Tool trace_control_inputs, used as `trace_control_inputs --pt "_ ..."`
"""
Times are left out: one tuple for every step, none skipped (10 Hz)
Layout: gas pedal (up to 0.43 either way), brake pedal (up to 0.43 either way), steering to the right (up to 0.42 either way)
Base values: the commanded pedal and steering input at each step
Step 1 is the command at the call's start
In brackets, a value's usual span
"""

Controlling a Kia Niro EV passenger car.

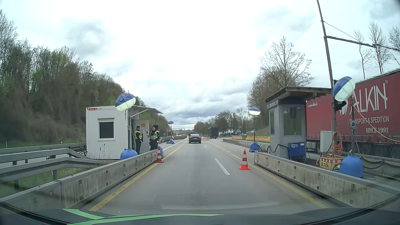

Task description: Follow the waypoints while adhering to traffic rules and regulations

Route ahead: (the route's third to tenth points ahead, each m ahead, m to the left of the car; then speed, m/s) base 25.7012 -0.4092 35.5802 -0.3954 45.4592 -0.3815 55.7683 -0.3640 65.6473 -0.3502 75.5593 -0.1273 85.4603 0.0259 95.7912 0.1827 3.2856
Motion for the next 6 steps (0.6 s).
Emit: trace_control_inputs --pt "0.039 0.000 -0.006" --pt "0.039 0.000 -0.006" --pt "0.039 0.000 -0.006" --pt "0.039 0.000 -0.007" --pt "0.039 0.000 -0.007" --pt "0.039 0.000 -0.007"
